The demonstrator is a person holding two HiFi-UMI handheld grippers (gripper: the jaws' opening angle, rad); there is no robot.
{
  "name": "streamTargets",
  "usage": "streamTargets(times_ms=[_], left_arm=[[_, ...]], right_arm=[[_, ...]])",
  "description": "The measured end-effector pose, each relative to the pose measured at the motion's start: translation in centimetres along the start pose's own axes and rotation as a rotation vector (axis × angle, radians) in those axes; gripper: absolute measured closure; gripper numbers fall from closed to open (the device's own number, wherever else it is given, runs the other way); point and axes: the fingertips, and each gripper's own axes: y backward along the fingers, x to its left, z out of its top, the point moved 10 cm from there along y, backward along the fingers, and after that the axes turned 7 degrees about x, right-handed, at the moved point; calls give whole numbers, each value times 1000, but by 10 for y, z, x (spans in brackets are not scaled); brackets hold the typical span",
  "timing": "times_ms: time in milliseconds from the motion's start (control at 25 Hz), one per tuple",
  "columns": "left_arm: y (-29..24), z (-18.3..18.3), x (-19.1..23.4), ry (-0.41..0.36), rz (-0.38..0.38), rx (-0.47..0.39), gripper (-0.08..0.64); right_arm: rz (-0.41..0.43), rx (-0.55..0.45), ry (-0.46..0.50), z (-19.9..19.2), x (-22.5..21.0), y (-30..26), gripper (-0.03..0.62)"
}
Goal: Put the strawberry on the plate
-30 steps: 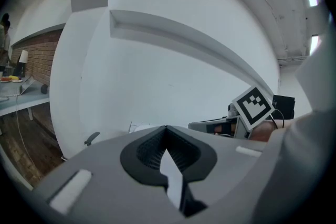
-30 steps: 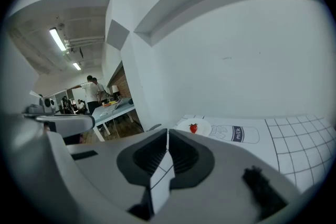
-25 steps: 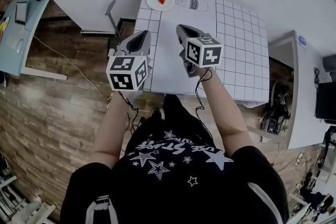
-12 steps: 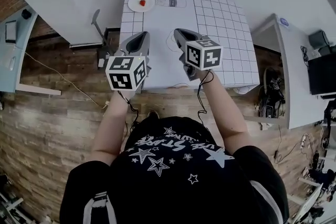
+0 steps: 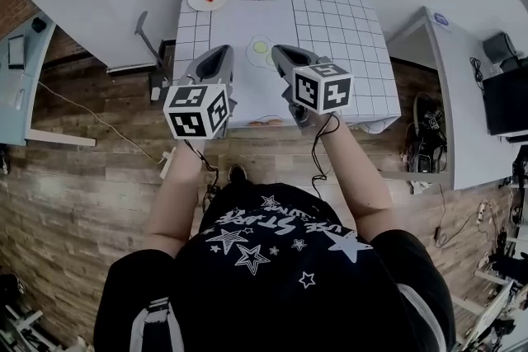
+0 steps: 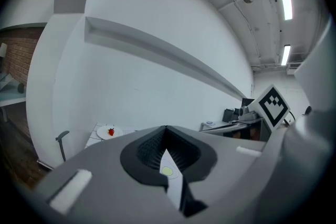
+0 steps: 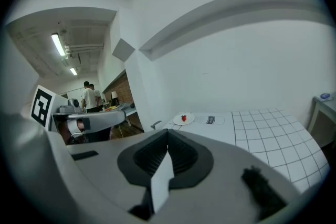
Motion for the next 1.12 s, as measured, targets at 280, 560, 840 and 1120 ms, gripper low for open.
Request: streamTargets(times_ms=[280,560,840,1120], left_arm=[[18,-14,-64,-54,-2,6,551],[44,-28,-133,-77,11,-10,552],[64,-50,-199,-71,10,3,552],[94,-86,-264,-70,6,15,552]], right_arm=[[10,-17,6,-24,-8,55,580],[34,-43,17,-55,-9,119,580],[34,-46,13,-87,-16,187,580],[42,-37,16,-133,-12,249,580]])
